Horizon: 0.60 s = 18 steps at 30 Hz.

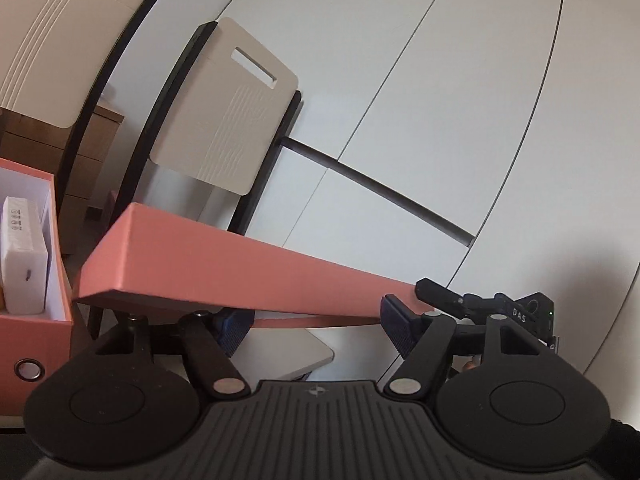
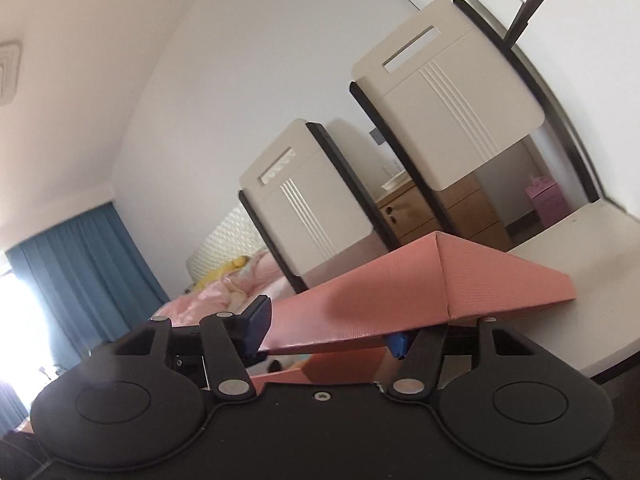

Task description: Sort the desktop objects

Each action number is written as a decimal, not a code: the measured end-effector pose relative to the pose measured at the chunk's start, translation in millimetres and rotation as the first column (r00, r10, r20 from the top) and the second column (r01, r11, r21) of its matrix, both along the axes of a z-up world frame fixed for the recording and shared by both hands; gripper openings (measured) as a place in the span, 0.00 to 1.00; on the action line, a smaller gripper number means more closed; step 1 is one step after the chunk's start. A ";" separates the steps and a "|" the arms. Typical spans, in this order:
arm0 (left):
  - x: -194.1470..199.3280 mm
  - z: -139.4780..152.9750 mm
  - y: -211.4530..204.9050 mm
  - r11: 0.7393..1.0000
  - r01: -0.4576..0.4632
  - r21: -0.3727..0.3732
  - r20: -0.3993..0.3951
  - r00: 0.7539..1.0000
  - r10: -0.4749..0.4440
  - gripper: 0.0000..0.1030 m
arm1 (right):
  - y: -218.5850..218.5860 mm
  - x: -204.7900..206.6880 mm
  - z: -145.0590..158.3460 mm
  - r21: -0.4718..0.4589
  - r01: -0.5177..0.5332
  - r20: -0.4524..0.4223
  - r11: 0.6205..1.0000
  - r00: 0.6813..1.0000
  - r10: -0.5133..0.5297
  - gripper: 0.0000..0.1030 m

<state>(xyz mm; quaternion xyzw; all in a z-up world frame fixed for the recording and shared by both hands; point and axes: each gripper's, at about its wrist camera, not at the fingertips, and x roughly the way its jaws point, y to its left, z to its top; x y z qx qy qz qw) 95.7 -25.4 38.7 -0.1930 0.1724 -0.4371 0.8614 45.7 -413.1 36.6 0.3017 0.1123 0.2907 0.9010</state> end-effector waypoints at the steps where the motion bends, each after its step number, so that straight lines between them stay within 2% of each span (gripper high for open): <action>1: 1.4 -1.5 0.6 1.000 -0.008 -0.004 -0.006 1.000 0.008 0.72 | 1.6 0.4 -0.9 0.011 -0.004 -0.003 1.000 1.000 0.004 0.58; 5: 15.4 -26.8 8.8 0.998 -0.062 -0.009 -0.103 0.993 0.060 0.72 | 4.6 8.8 -23.0 0.026 0.007 -0.062 1.000 0.998 -0.005 0.57; 9: 30.0 -56.2 14.7 0.997 -0.081 -0.005 -0.196 0.977 0.078 0.72 | -5.4 15.5 -51.6 0.084 0.037 -0.146 0.996 0.989 -0.024 0.57; 14: 42.1 -87.0 18.7 0.998 -0.055 -0.037 -0.271 0.962 0.043 0.75 | -20.5 29.8 -77.5 0.139 0.061 -0.263 0.988 0.965 -0.022 0.57; 18: 45.8 -103.0 10.7 0.999 -0.047 0.006 -0.288 0.957 0.047 0.75 | -27.6 39.1 -96.6 0.140 0.068 -0.350 0.988 0.936 -0.015 0.60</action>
